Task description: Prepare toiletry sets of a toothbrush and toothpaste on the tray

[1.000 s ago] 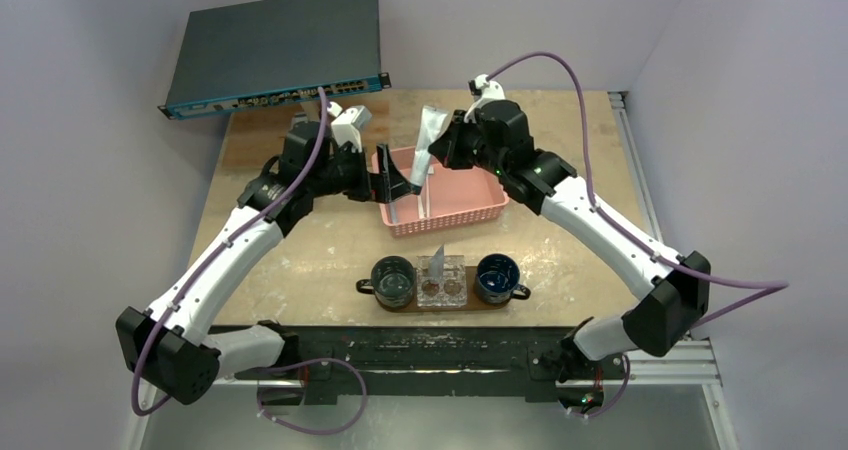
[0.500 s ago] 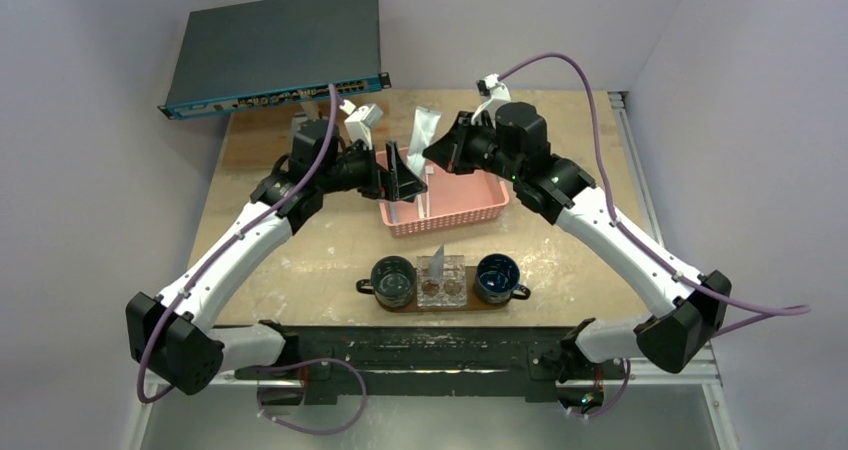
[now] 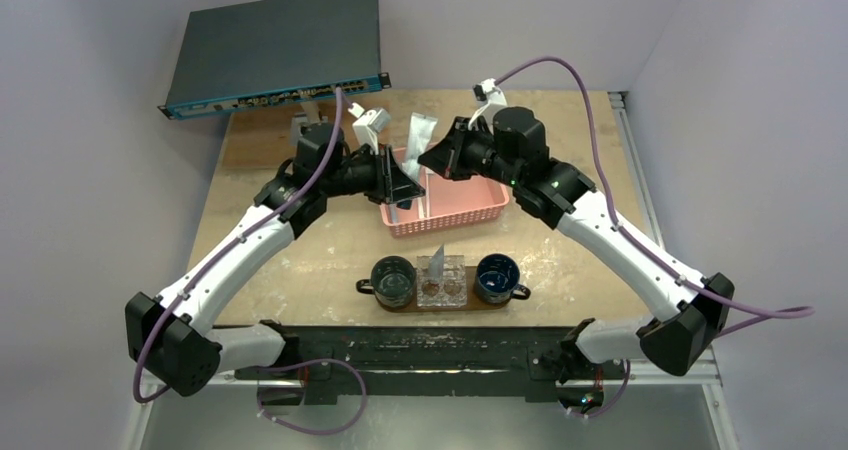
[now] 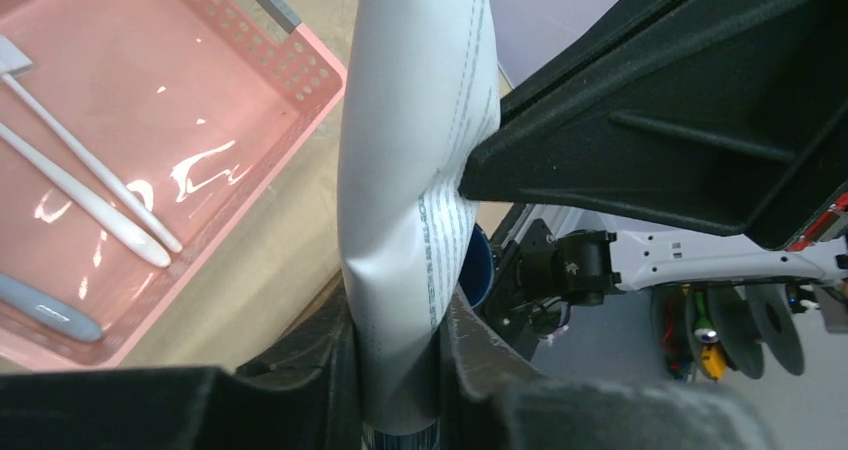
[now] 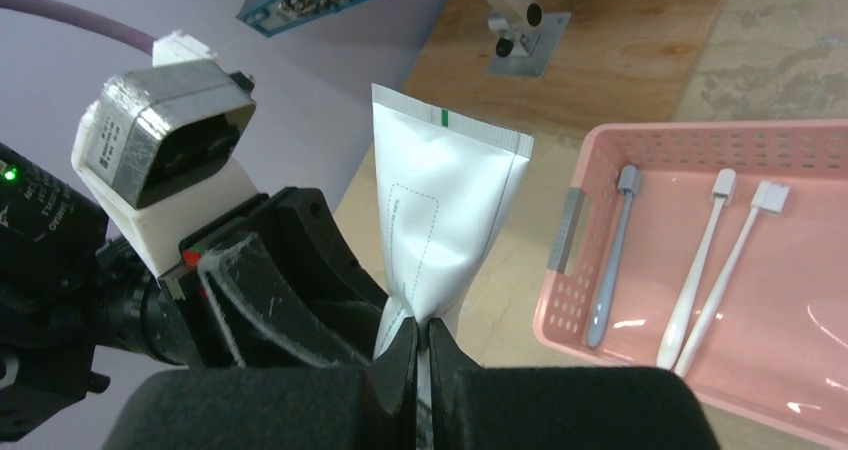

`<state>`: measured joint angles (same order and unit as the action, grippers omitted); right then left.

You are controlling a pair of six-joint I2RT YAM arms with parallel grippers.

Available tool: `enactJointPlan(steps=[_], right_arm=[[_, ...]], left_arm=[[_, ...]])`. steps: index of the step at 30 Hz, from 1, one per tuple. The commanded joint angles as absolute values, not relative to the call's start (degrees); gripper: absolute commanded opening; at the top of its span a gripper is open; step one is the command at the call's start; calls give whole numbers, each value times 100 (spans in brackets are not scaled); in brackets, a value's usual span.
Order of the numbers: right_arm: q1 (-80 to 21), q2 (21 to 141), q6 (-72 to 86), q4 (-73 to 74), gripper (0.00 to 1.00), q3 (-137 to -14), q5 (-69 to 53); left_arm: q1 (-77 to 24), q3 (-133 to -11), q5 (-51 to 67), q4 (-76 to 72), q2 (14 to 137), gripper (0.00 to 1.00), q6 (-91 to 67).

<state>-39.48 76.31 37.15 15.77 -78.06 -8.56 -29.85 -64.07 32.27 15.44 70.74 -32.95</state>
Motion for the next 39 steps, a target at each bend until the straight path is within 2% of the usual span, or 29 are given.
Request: enactJointPlan(steps=[1, 6, 9, 11, 15, 20, 30, 39], right_arm=[[-3985, 7344, 3782, 1343, 0, -7778, -763], [-3990, 7355, 3366, 1673, 2, -7948, -878], [-3988, 7249, 3154, 1884, 24, -7984, -863], [-3990, 7190, 2962, 2021, 35, -8021, -985], [-3981, 7084, 2578, 2464, 44, -8093, -1016], [-3981, 6955, 2119, 2894, 50, -8129, -1165], [-3973, 6666, 1376, 3485, 66, -8320, -2736], [-3972, 6969, 1080, 3743, 70, -8544, -4132]], left_arm=[[-3032, -6277, 3410, 1332, 6768, 0, -3317], [-3032, -6202, 3515, 1446, 6555, 0, -3313], [-3032, -6184, 3665, 1622, 6424, 0, -3244], [-3033, -6164, 3756, 1775, 6311, 0, -3176], [-3035, -6157, 3866, 2224, 6069, 0, -2938], [-3030, -6079, 4155, 2700, 5809, 0, -2654], [-3032, -6003, 4826, 3696, 5423, 0, -1979], [-3061, -6119, 5500, 4338, 5370, 0, -1446]])
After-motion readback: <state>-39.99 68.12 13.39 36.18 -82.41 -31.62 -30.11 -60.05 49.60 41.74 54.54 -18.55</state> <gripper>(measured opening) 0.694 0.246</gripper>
